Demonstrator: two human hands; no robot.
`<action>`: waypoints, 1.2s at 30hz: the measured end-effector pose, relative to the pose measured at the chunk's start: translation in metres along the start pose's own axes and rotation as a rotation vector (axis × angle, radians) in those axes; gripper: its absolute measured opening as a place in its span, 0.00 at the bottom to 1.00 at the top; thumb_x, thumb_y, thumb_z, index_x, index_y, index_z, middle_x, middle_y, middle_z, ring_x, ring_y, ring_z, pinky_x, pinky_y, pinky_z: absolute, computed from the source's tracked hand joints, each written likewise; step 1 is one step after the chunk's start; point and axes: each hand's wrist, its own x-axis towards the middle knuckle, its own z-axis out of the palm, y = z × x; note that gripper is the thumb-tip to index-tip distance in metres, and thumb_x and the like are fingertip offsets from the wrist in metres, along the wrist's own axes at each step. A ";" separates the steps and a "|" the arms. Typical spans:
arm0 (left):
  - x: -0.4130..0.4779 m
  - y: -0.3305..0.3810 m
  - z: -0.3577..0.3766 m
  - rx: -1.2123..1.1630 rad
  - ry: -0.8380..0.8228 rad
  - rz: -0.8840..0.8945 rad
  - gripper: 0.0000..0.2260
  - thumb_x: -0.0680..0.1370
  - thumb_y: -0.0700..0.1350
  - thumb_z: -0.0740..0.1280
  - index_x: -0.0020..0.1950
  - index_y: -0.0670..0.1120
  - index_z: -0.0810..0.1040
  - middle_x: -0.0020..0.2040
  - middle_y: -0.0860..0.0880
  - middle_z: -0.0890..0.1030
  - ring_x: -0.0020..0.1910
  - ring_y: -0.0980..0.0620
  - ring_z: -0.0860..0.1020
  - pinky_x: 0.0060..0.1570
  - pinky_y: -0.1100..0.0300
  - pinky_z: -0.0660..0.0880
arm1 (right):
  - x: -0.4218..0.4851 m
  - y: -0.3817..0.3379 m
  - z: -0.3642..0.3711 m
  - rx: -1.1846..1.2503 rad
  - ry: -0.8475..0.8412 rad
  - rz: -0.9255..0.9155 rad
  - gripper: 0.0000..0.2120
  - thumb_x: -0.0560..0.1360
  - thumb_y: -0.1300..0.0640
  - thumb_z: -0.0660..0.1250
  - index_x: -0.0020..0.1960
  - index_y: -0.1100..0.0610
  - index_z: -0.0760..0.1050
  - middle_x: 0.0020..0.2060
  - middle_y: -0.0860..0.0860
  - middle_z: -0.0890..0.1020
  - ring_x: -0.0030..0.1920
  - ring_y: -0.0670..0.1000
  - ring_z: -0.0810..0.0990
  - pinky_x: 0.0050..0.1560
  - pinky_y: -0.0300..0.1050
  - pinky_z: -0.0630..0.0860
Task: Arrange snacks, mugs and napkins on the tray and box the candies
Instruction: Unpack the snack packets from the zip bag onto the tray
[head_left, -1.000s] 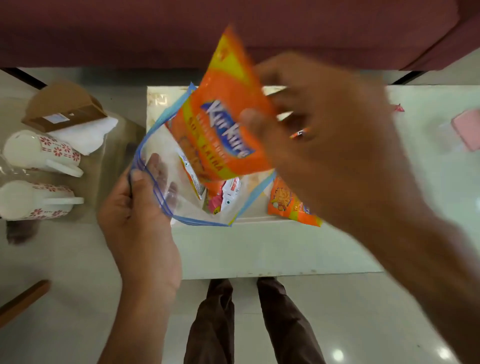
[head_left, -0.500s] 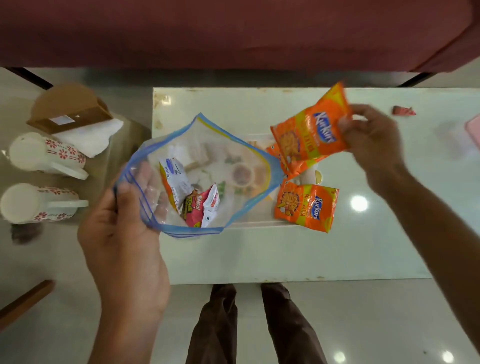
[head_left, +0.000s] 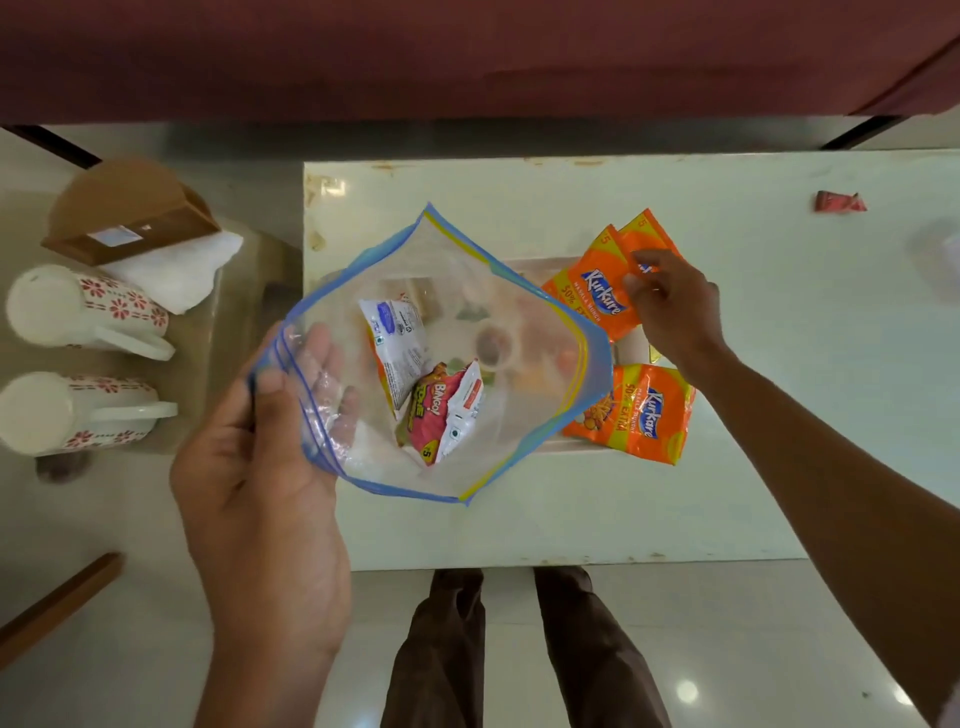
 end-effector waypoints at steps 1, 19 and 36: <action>-0.001 0.000 0.001 -0.005 -0.010 -0.002 0.12 0.86 0.41 0.58 0.60 0.47 0.82 0.57 0.52 0.87 0.61 0.50 0.83 0.64 0.48 0.78 | -0.001 -0.002 -0.003 0.012 0.012 0.014 0.15 0.81 0.52 0.64 0.66 0.54 0.76 0.57 0.54 0.84 0.53 0.49 0.82 0.38 0.28 0.71; -0.032 -0.004 0.015 -0.042 -0.057 0.039 0.15 0.84 0.44 0.59 0.66 0.46 0.80 0.60 0.51 0.86 0.64 0.51 0.81 0.69 0.45 0.73 | -0.135 -0.177 0.021 -0.455 -0.511 -0.100 0.16 0.77 0.52 0.66 0.62 0.58 0.72 0.57 0.56 0.77 0.60 0.59 0.76 0.46 0.43 0.68; -0.041 -0.010 0.017 -0.022 0.015 -0.010 0.13 0.85 0.44 0.59 0.60 0.49 0.83 0.54 0.51 0.87 0.59 0.49 0.84 0.65 0.42 0.76 | -0.146 -0.162 0.030 -0.384 -0.270 -0.192 0.21 0.74 0.63 0.68 0.64 0.61 0.67 0.53 0.59 0.77 0.53 0.61 0.77 0.41 0.46 0.63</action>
